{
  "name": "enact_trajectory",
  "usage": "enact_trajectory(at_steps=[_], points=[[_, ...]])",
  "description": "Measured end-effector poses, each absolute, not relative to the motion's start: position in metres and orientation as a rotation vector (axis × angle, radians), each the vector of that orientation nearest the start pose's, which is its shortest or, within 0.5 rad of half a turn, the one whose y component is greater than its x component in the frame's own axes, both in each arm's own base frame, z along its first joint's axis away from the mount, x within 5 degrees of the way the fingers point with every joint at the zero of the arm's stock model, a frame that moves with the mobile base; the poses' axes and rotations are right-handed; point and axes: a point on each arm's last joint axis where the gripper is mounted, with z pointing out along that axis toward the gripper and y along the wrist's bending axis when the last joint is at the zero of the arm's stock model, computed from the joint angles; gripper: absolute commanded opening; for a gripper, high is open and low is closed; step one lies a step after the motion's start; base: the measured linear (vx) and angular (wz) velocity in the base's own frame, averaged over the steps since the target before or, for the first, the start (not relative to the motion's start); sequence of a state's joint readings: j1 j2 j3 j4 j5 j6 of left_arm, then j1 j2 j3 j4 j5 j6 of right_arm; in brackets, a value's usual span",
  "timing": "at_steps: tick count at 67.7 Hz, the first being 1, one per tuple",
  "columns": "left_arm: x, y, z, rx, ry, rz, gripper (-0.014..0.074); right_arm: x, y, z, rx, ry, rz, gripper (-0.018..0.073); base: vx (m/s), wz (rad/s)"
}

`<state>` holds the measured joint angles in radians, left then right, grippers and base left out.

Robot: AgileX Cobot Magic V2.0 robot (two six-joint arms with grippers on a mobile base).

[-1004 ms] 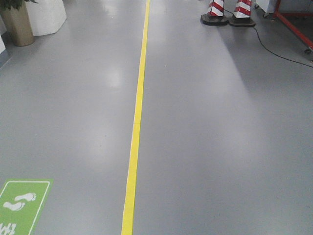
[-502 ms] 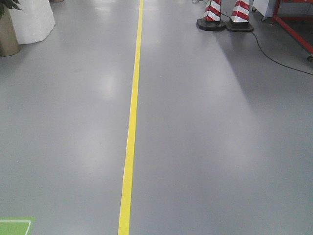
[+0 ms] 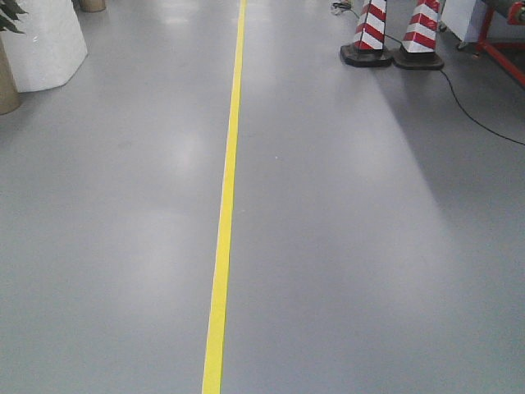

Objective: Move and align brake pads A on conveyor
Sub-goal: 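Drive forward along the yellow floor line past the striped cones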

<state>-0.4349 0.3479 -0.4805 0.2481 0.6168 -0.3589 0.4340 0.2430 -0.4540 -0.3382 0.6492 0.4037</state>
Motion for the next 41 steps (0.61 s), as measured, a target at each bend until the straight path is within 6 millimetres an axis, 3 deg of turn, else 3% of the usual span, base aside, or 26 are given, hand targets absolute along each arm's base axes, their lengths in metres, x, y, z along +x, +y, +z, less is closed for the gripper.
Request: enact_trajectory(at_steps=[41], points=[[0.0700,-0.0182,0.2980,0.179,1.949,-0.251,-0.0006,0.0557,0.0057,0.2947,-0.149,1.886,0.195,-0.0004,0.69,0.02]])
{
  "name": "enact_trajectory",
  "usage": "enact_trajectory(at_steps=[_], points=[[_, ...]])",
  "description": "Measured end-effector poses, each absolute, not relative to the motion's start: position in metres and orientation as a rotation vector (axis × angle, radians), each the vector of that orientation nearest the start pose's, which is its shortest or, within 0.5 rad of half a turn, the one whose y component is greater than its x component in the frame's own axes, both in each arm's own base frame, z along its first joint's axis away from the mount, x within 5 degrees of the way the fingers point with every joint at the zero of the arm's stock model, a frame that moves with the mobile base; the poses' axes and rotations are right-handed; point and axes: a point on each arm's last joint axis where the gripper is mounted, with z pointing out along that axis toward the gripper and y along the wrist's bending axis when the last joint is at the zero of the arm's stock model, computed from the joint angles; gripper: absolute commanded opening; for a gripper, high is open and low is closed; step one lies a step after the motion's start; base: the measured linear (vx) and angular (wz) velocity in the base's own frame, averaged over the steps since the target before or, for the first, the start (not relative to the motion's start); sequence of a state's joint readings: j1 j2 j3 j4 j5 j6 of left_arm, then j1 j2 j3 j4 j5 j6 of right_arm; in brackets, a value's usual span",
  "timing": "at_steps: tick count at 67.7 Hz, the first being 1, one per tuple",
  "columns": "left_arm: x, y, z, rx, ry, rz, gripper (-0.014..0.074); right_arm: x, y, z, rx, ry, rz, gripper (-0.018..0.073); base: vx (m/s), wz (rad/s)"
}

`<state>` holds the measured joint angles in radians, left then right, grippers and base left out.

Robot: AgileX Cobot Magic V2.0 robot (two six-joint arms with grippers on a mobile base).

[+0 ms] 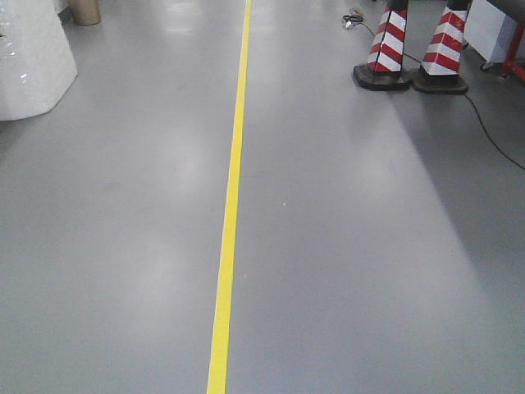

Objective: Move and align brake pads A on conveyor
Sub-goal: 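Drive forward along the yellow floor line past the striped cones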

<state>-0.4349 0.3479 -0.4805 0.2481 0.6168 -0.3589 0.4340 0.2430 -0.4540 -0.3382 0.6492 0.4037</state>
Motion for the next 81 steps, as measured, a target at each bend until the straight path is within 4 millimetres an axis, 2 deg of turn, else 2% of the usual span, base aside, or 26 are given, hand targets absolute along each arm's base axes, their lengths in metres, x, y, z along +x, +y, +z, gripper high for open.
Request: enact_trajectory(at_steps=[81], points=[[0.0700,-0.0183,0.2981,0.179,1.949,-0.251,-0.0006,0.0557,0.0056,0.2946,-0.149,1.888,0.194,-0.0004,0.76,-0.03]])
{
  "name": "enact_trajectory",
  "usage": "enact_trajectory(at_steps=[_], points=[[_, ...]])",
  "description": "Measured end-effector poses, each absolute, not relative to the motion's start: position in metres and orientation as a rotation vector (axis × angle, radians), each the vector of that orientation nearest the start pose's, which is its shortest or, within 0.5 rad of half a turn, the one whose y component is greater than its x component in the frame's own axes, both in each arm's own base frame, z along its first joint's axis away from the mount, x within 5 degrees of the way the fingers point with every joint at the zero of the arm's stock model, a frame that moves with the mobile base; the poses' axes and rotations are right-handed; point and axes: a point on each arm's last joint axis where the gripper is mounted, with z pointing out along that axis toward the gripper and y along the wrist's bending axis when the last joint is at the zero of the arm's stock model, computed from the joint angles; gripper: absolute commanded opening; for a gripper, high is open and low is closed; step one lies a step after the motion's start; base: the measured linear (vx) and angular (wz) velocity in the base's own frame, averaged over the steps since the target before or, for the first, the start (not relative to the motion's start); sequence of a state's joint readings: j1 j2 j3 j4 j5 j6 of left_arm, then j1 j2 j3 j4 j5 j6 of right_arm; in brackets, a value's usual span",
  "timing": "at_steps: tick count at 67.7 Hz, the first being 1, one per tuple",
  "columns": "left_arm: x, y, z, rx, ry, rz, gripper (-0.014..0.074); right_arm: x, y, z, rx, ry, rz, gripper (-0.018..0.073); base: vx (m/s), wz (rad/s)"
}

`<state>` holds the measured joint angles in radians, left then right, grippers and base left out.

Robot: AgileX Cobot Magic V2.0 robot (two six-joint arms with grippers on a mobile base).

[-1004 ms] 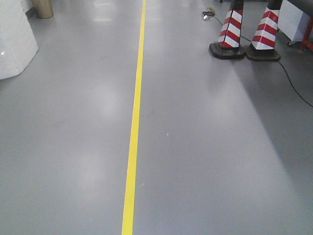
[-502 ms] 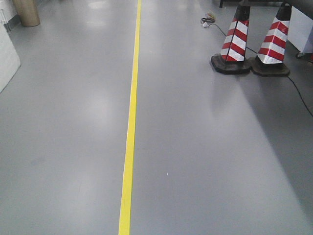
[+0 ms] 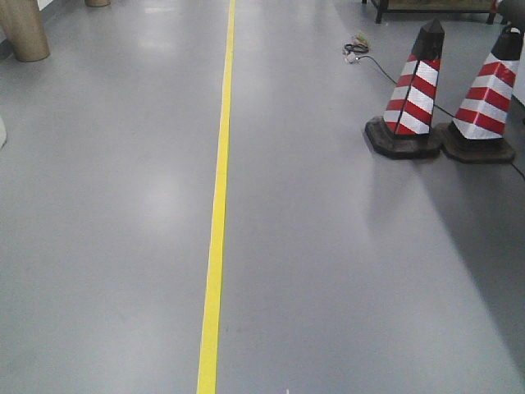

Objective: Move and align brake pads A on conveyor
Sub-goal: 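Drive forward along the yellow floor line past the striped cones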

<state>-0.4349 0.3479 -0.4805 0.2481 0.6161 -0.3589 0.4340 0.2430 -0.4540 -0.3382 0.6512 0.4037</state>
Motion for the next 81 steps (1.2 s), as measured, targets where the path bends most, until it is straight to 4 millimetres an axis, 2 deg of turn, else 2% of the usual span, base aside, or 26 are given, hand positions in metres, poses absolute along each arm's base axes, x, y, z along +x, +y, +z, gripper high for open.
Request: enact_trajectory(at_steps=[81], points=[[0.0700,-0.0183,0.2981,0.179,1.949,-0.251,-0.0006,0.0557,0.0056,0.2946,-0.150,1.888,0.193,-0.0004,0.74,0.01]])
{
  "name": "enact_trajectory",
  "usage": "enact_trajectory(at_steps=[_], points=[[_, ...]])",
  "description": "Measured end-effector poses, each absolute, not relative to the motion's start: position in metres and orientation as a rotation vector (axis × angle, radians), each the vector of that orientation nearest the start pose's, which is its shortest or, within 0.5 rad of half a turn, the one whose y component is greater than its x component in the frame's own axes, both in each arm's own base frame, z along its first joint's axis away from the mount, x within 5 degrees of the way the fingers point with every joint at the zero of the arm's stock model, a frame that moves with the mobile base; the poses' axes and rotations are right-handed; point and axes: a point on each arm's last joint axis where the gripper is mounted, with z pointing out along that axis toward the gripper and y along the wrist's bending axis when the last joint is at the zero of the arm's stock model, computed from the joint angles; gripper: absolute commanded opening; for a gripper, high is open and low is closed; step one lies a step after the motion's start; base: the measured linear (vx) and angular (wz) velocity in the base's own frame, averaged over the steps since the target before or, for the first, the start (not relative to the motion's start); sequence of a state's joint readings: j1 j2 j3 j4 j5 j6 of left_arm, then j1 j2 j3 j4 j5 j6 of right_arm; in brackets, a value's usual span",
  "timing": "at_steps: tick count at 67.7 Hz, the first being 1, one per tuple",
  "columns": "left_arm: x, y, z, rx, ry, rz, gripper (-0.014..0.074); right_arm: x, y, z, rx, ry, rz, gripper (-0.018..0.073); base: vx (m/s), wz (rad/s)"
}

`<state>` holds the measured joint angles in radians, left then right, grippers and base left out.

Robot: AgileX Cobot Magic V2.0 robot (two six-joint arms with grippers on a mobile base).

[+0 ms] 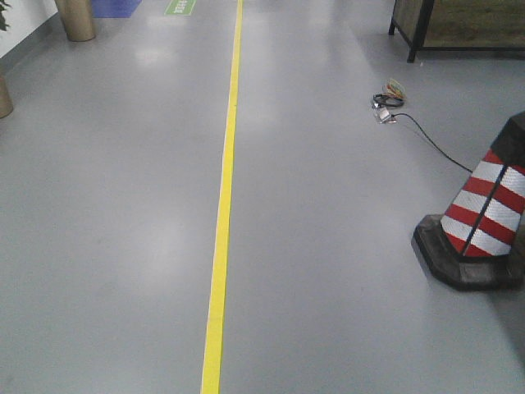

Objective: Move and align brake pads A on conveyor
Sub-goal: 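Drive forward along the yellow floor line past the striped cones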

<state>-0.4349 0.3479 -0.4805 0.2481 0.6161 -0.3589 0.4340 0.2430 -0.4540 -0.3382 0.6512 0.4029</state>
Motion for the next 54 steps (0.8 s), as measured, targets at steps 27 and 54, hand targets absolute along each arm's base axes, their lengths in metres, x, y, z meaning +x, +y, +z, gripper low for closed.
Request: enact_trajectory(at_steps=[27,54], points=[[0.0700,-0.0183,0.2981,0.179,1.949,-0.251,-0.0006,0.0557,0.0056,0.2946,-0.150,1.888,0.193,-0.0004,0.63,-0.06],[0.0700,-0.0183,0.2981,0.179,1.949,-0.251,-0.0006,0.0556,0.0056,0.2945,-0.149,1.889,0.193,-0.0004,0.52,-0.07]])
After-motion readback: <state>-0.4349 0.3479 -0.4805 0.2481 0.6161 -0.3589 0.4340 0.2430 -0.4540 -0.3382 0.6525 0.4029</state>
